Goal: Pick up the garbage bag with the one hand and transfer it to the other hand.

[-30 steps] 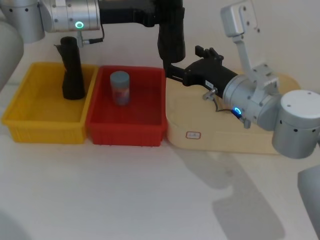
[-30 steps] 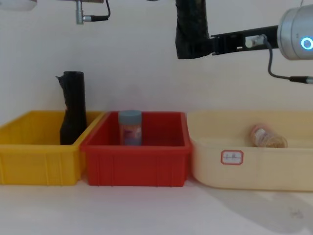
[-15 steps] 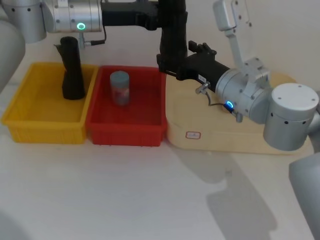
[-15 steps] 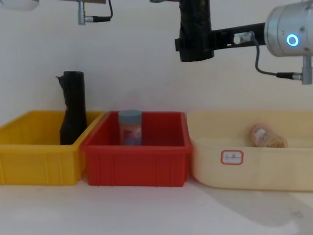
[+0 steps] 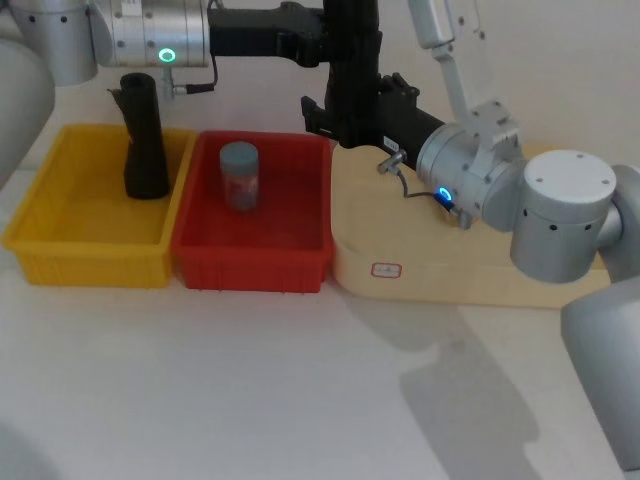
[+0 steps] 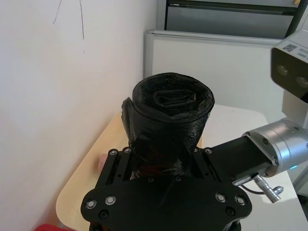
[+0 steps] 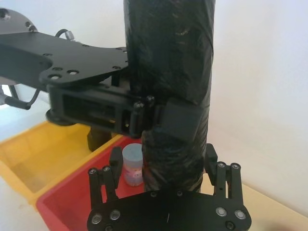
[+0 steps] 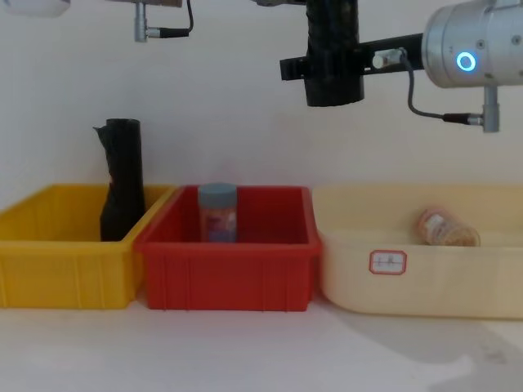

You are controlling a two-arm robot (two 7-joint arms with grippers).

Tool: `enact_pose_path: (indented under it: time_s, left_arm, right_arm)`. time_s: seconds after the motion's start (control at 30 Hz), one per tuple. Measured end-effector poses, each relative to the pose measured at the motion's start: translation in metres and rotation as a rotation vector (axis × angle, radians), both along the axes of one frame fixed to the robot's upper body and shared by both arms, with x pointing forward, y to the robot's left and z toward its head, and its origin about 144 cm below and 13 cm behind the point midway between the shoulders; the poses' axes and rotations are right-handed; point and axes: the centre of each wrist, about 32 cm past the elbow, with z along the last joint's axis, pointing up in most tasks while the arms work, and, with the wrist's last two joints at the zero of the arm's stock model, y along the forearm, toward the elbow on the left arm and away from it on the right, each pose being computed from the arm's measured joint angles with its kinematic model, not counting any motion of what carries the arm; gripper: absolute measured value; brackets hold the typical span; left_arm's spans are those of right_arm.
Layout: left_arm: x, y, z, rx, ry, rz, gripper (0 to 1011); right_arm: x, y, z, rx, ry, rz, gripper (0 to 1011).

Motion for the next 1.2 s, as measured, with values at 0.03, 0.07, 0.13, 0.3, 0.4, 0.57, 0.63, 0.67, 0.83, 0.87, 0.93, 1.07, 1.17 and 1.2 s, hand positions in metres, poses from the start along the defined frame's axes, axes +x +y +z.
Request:
enact_pose_path:
  time_s: [0.03, 0.07, 0.13, 0.3, 0.4, 0.57, 0.63, 0.67, 0.83, 0.87, 0.93, 1.07, 1.17, 1.2]
  left_arm:
    - [0.0, 0.0, 0.0, 0.001, 0.0, -0.001, 465]
    - [0.0, 0.0, 0.0, 0.001, 0.0, -0.002, 465]
    - [0.0, 0.0, 0.0, 0.001, 0.001, -0.004, 465]
    - [0.0, 0.0, 0.0, 0.001, 0.0, -0.003, 465]
    - [0.0, 0.0, 0.0, 0.001, 0.001, -0.003, 465]
    - [0.0, 0.0, 0.0, -0.001, 0.0, -0.003, 465]
    - [0.0, 0.0, 0.0, -0.001, 0.0, -0.003, 465]
    - [0.0, 0.0, 0.0, -0.001, 0.0, -0.003, 465]
    - [0.001, 0.0, 0.0, -0.002, 0.0, -0.004, 465]
    - [0.001, 0.0, 0.0, -0.002, 0.0, -0.004, 465]
    - [0.001, -0.001, 0.0, -0.002, 0.0, -0.004, 465]
    - [0.001, -0.001, 0.0, -0.002, 0.0, -0.004, 465]
    - [0.001, -0.001, 0.0, -0.002, 0.0, -0.004, 465]
    - [0.001, -0.001, 0.0, -0.002, 0.0, -0.004, 465]
  right_arm:
    - [0.002, 0.001, 0.0, -0.001, 0.0, -0.002, 1000]
    - [0.002, 0.001, 0.0, -0.002, -0.001, -0.002, 1000]
    - [0.005, 0.002, 0.0, -0.005, 0.001, -0.005, 999]
    - [0.009, 0.004, 0.001, -0.01, 0.003, -0.012, 1000]
    - [0.011, 0.005, 0.001, -0.012, 0.004, -0.015, 1000]
    - [0.014, 0.005, 0.001, -0.015, 0.005, -0.02, 931]
    - [0.014, 0.006, 0.001, -0.015, 0.005, -0.021, 908]
    - [0.014, 0.006, 0.001, -0.016, 0.005, -0.021, 856]
    - [0.016, 0.006, 0.001, -0.017, 0.005, -0.024, 738]
    - [0.016, 0.006, 0.002, -0.018, 0.005, -0.024, 694]
    - [0.016, 0.007, 0.002, -0.018, 0.005, -0.025, 634]
    - [0.017, 0.007, 0.002, -0.019, 0.005, -0.026, 520]
    - [0.017, 0.007, 0.002, -0.019, 0.005, -0.026, 507]
    - [0.017, 0.007, 0.002, -0.019, 0.005, -0.027, 507]
